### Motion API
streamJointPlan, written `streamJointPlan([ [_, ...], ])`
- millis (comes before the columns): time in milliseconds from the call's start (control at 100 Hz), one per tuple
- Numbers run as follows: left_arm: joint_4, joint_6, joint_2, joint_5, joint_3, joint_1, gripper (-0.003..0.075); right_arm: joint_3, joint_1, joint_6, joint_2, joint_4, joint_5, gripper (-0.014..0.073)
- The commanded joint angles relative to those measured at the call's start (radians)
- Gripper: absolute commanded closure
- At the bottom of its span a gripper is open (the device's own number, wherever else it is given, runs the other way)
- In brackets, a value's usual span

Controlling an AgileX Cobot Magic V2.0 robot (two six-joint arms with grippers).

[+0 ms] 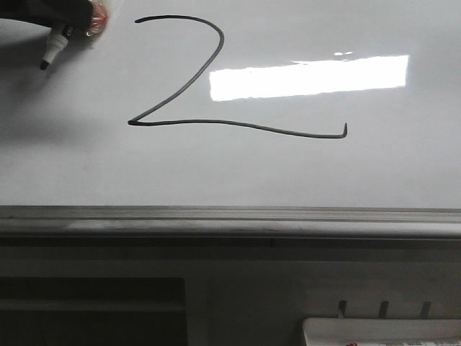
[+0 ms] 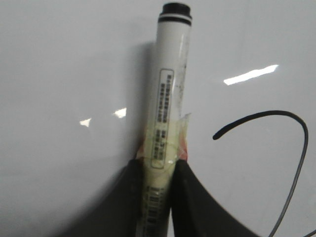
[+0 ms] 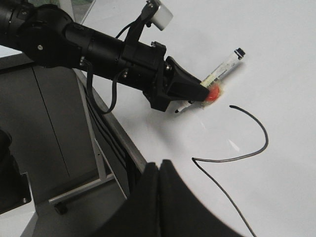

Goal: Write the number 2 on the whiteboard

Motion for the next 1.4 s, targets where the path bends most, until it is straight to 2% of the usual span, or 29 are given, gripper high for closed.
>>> streamJointPlan([
  [0, 0.01, -0.006, 0.013, -0.038, -0.023, 0.002, 0.0741, -0.027, -0.007, 0.0, -0.005, 0.018, -0.074, 0.0664],
  [250, 0.017, -0.006, 0.034, -0.033, -0.023, 0.002, 0.0738, -0.027, -0.007, 0.0, -0.005, 0.018, -0.074, 0.0664],
  [320, 0.017, -0.006, 0.037, -0.033, -0.023, 0.002, 0.0715, -0.027, -0.007, 0.0, -0.005, 0.018, -0.074, 0.0664],
  [580, 0.017, -0.006, 0.041, -0.031, -0.023, 0.002, 0.0428, -0.027, -0.007, 0.0, -0.003, 0.018, -0.074, 0.0664],
  [780, 0.017, -0.006, 0.039, -0.031, -0.023, 0.002, 0.0349, -0.027, -0.007, 0.0, -0.003, 0.018, -0.075, 0.0664],
  [930, 0.017, -0.006, -0.022, -0.037, -0.023, 0.002, 0.0253, -0.027, -0.007, 0.0, -0.003, -0.005, -0.075, 0.0664],
  [1180, 0.055, -0.003, -0.296, 0.018, -0.023, 0.002, 0.0246, -0.027, -0.007, 0.0, -0.021, -0.091, -0.071, 0.0664],
  [1270, 0.092, -0.003, -0.421, 0.098, -0.023, 0.002, 0.0248, -0.025, -0.015, 0.0, -0.046, -0.103, -0.056, 0.0664],
  [1390, 0.159, -0.003, -0.602, 0.278, -0.023, 0.002, 0.0259, 0.026, -0.045, 0.0, -0.112, -0.109, -0.051, 0.0663],
])
